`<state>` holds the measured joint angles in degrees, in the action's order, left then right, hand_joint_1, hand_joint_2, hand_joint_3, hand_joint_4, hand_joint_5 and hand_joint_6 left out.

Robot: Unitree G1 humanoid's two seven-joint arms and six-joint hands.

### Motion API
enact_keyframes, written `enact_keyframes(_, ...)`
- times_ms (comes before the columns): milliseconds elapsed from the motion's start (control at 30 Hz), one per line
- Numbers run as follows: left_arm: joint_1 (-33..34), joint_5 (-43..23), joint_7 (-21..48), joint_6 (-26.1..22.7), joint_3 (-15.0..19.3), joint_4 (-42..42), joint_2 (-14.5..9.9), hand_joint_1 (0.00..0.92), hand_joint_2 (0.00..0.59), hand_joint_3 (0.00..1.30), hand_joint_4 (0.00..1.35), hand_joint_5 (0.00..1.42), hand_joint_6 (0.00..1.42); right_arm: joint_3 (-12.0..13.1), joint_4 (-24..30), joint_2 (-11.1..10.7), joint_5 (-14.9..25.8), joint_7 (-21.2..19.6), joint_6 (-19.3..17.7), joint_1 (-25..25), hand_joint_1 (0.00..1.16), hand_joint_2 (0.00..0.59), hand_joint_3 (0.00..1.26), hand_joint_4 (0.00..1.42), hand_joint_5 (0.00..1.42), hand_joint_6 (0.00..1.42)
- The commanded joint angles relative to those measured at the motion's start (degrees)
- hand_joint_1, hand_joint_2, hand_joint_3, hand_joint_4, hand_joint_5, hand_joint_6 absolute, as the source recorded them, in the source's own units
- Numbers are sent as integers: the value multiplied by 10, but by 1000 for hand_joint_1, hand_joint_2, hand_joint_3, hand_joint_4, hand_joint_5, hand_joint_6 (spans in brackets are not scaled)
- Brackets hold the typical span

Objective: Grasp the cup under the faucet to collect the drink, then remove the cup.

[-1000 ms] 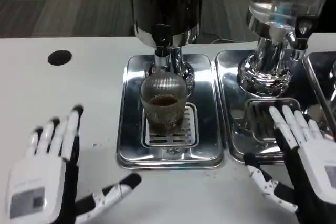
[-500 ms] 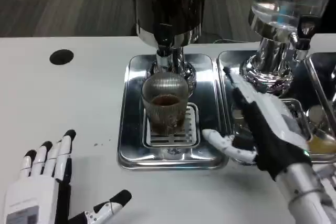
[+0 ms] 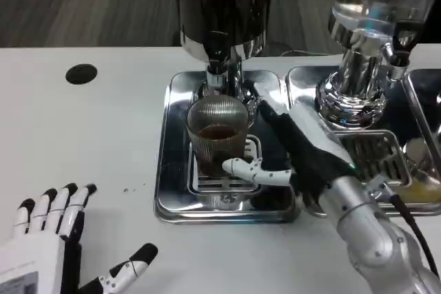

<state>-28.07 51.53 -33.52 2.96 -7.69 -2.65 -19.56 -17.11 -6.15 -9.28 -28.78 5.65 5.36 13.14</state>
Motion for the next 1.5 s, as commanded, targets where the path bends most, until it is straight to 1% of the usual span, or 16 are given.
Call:
enact_keyframes(33,6,-10,6,-1,4,6,-5,0,111,244,0,66,28,-9,-47,7,16,24,1,51,689,167,0,0,0,0)
enact_keyframes(133,7,-13,4,0,5,9,-9,0,113,275,0,66,28,-9,-67,11,24,23,-1,66,696,166,0,0,0,0)
enact_keyframes(267,5,-19,1,2,9,11,-14,0,111,342,0,66,13,-1,-95,19,32,8,-6,84,717,162,0,0,0,3)
enact_keyframes(333,3,-22,0,3,10,14,-16,0,111,349,0,66,13,1,-106,22,34,2,-9,89,723,164,0,0,0,23)
enact_keyframes(433,1,-26,-2,5,11,19,-17,0,113,391,0,66,12,-1,-118,26,33,-15,-17,89,743,170,0,0,0,58)
enact_keyframes(500,0,-27,-3,6,11,21,-18,0,113,398,0,66,12,-1,-126,30,31,-34,-24,86,761,164,0,0,0,90)
enact_keyframes(600,-1,-29,-4,8,14,23,-19,0,112,414,0,66,12,-5,-133,31,27,-48,-31,85,781,164,0,12,22,134)
enact_keyframes(867,-1,-37,-6,14,14,30,-20,0,112,436,0,67,14,-19,-150,31,26,-61,-42,78,792,167,17,91,86,191)
enact_keyframes(1000,1,-38,-6,14,14,32,-19,0,110,439,0,67,14,-21,-155,32,28,-66,-49,77,805,160,70,141,126,219)
enact_keyframes(1167,-2,-42,-9,17,18,33,-19,0,111,443,0,67,14,-19,-164,34,30,-77,-53,80,808,159,172,227,184,269)
enact_keyframes(1233,-3,-43,-10,17,20,33,-19,0,111,444,0,67,14,-18,-170,35,31,-82,-55,81,812,167,199,261,208,290)
enact_keyframes(1367,-6,-44,-10,20,24,35,-19,0,111,450,0,67,14,-18,-180,38,31,-92,-59,82,823,172,281,347,290,355)
enact_keyframes(1500,-9,-46,-11,23,28,34,-19,0,111,454,0,67,14,-13,-193,44,32,-122,-80,77,849,169,390,455,399,451)
